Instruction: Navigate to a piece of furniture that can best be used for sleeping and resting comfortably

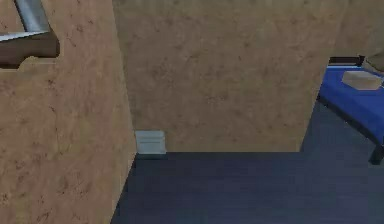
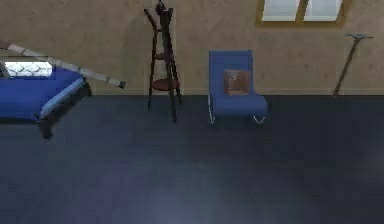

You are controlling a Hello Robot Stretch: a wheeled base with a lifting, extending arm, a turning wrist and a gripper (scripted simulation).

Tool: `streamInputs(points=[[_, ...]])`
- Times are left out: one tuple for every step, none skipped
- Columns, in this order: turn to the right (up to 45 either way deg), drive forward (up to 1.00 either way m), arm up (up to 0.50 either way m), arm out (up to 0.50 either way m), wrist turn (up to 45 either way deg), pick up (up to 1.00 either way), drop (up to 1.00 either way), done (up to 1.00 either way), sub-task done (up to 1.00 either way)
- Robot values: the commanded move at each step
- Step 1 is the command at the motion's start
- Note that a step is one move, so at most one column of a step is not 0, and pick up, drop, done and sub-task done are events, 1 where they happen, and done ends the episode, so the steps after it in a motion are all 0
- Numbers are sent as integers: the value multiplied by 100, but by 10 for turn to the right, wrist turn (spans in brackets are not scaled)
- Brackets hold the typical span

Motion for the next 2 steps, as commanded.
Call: streamInputs(points=[[450,0,0,0,0,0,0,0,0],[90,0,0,0,0,0,0,0,0]])
